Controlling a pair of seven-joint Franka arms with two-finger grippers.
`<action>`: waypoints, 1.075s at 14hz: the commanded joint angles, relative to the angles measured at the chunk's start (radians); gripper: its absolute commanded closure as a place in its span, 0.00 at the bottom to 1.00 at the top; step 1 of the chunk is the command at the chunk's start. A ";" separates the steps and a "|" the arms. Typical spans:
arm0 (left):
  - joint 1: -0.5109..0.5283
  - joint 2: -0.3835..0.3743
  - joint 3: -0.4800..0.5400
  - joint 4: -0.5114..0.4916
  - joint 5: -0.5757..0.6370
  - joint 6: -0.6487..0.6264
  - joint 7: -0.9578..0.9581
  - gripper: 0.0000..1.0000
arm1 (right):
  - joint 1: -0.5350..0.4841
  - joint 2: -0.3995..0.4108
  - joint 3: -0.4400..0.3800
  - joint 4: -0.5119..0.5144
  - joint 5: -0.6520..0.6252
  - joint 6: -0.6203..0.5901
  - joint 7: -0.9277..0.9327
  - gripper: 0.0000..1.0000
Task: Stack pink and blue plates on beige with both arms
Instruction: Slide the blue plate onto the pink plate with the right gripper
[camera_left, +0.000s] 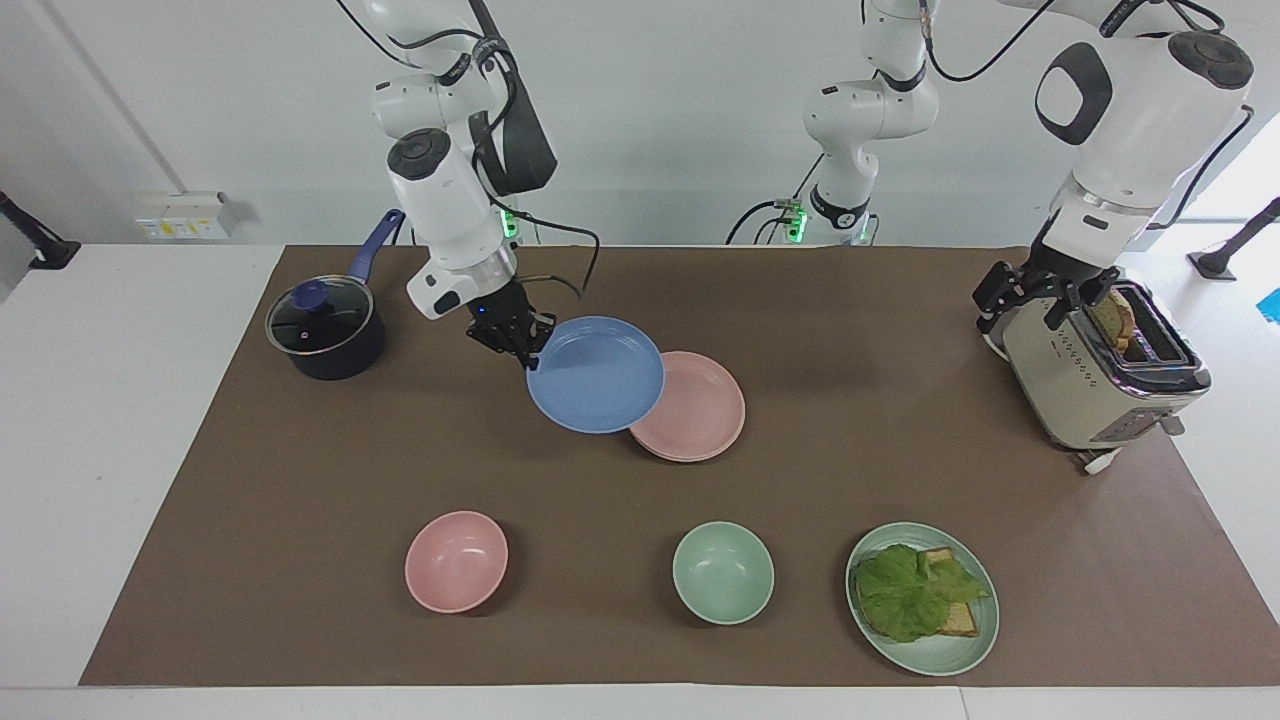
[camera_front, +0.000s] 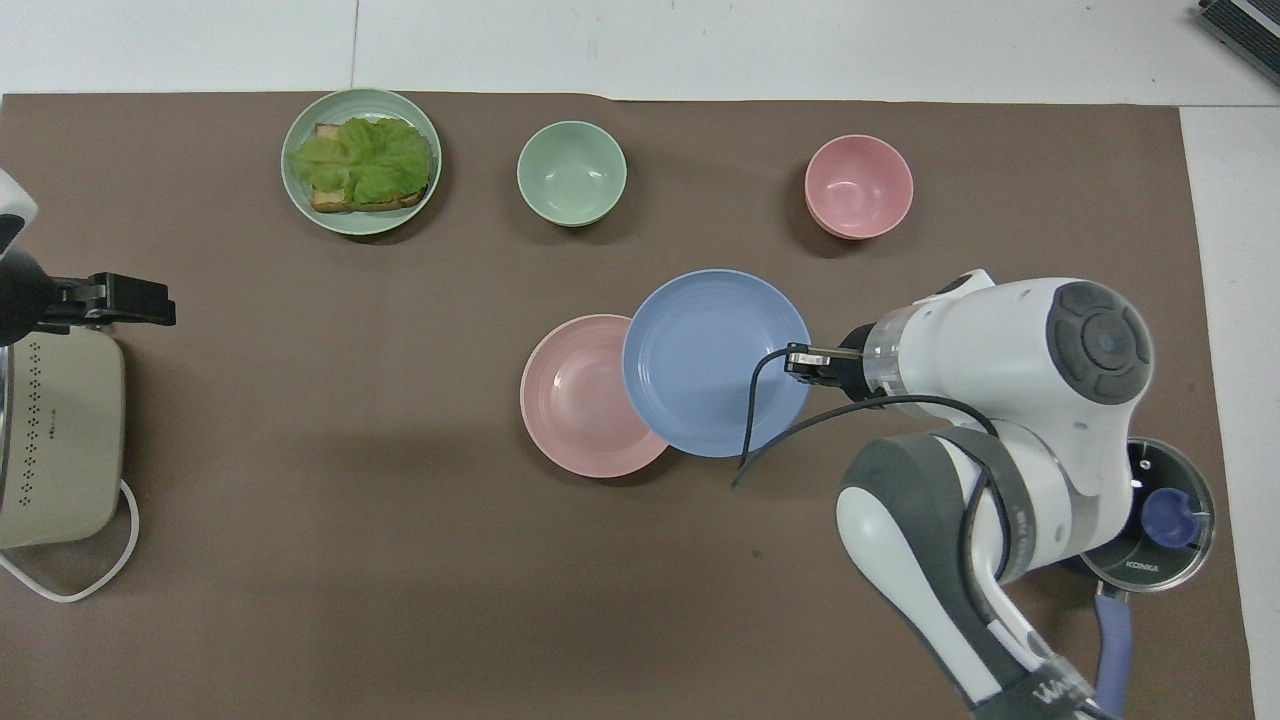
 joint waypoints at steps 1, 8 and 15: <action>0.008 -0.003 -0.005 0.002 0.016 -0.015 0.012 0.00 | 0.074 0.071 -0.003 0.063 0.006 0.026 0.098 1.00; 0.008 -0.003 -0.005 0.002 0.016 -0.015 0.012 0.00 | 0.163 0.156 -0.003 0.060 -0.006 0.102 0.176 1.00; 0.008 -0.003 -0.005 0.002 0.016 -0.015 0.012 0.00 | 0.187 0.194 -0.003 0.011 -0.049 0.183 0.180 1.00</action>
